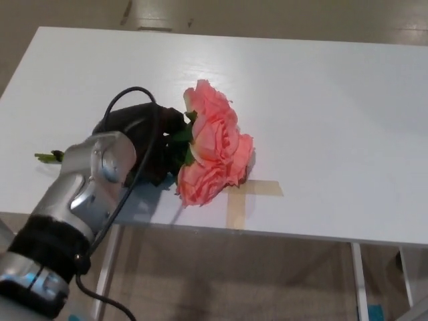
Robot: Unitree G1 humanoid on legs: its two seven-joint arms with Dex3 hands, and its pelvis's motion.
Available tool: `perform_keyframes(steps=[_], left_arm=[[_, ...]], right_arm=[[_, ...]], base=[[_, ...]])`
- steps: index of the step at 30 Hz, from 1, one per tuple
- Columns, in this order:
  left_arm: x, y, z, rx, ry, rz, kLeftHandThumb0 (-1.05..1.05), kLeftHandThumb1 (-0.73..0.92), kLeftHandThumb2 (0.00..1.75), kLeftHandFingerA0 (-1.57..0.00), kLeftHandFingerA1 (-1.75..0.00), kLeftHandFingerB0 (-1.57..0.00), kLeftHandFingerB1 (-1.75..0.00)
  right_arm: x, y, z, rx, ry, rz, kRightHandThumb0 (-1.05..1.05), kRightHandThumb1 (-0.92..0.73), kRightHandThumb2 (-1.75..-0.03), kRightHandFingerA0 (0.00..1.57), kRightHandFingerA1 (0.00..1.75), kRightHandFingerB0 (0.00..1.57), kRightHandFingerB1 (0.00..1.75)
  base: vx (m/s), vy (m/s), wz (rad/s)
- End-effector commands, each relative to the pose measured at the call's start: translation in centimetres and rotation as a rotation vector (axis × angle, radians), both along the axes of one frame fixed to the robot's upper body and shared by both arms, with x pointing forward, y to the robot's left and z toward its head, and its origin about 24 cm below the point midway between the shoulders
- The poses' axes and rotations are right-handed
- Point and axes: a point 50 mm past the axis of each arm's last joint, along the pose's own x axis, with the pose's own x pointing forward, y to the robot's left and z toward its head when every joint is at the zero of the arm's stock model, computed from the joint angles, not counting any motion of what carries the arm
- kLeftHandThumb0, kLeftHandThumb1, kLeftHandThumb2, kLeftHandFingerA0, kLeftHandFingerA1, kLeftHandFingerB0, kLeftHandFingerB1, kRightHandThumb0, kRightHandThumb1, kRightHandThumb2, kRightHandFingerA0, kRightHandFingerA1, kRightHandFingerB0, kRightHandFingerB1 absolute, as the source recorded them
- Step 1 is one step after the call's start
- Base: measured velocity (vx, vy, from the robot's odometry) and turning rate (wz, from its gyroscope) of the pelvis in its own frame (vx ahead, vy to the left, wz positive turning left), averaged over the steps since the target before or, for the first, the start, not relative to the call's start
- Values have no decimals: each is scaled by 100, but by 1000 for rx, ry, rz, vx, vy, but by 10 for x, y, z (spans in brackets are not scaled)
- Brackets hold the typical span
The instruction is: Use the left hand to pick up the rose and passes it to a human.
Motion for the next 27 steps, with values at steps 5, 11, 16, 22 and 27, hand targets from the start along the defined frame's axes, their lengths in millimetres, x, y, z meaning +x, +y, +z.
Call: perform_keyframes(steps=[5, 11, 16, 22, 27], left_arm=[[-3, -2, 36, -369, -305, 44, -16, 81, 62, -65, -162, -68, -115], [-6, -2, 53, -436, -367, 13, -16, 81, 63, -72, -156, -79, -90], [-11, -5, 70, -477, -437, -7, -17, 81, 66, -80, -139, -83, -82], [-12, -9, 86, -629, -487, -46, -17, 81, 66, -79, -145, -78, -94], [-14, -11, 99, -929, -391, -30, -16, 86, 66, -93, -128, -80, -88]], right_arm=[[-8, -6, -2, -8, 30, -11, -35, -71, -61, 64, 44, 50, 38], [-12, -5, -3, -6, 39, -7, -35, -71, -61, 64, 44, 50, 38], [-12, -5, -4, -9, 52, 13, -35, -71, -61, 62, 43, 47, 37], [-11, -6, -3, -16, 57, 22, -36, -71, -61, 62, 43, 47, 37], [-11, -6, -3, -18, 61, 23, -36, -71, -61, 62, 43, 47, 37]], base=[[0, 0, 0], [0, 0, 0], [0, 0, 0], [0, 0, 0], [0, 0, 0]])
